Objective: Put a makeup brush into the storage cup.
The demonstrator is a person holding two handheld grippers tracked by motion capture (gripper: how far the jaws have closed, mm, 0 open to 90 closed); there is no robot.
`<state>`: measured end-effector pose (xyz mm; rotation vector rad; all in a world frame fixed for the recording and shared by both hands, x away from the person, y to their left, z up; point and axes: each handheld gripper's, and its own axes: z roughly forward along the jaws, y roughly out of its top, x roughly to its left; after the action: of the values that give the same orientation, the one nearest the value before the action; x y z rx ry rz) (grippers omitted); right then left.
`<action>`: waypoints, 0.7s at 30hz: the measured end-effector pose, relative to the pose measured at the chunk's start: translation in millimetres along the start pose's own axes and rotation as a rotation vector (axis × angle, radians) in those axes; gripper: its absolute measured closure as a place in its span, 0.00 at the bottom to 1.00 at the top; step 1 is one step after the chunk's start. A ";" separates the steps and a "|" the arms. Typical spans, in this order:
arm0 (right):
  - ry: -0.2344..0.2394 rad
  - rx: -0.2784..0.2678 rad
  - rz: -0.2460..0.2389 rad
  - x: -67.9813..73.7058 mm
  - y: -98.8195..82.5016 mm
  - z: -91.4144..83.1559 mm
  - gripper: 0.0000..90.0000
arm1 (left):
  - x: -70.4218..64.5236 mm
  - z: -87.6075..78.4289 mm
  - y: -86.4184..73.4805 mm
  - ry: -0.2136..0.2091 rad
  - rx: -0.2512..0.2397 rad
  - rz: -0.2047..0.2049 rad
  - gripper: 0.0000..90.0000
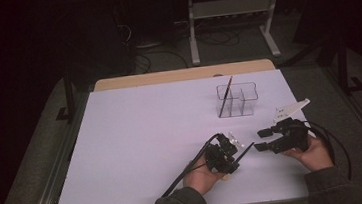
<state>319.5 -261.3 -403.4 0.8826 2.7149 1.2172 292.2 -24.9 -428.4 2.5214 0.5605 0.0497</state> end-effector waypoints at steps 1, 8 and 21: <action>0.000 0.000 0.001 -0.1 0.0 0.1 0.46 | -0.2 1.3 -0.3 0.006 0.008 0.007 0.80; -0.001 -0.002 -0.001 0.0 0.2 0.3 0.46 | -2.9 1.9 -2.3 0.057 0.001 0.033 0.88; 0.003 0.007 -0.006 0.8 1.0 2.4 0.46 | -0.3 1.8 -1.8 0.048 0.006 0.029 0.93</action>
<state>320.0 -258.7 -404.2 0.8729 2.7232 1.2099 291.5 -24.7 -430.8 2.5398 0.5443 0.1190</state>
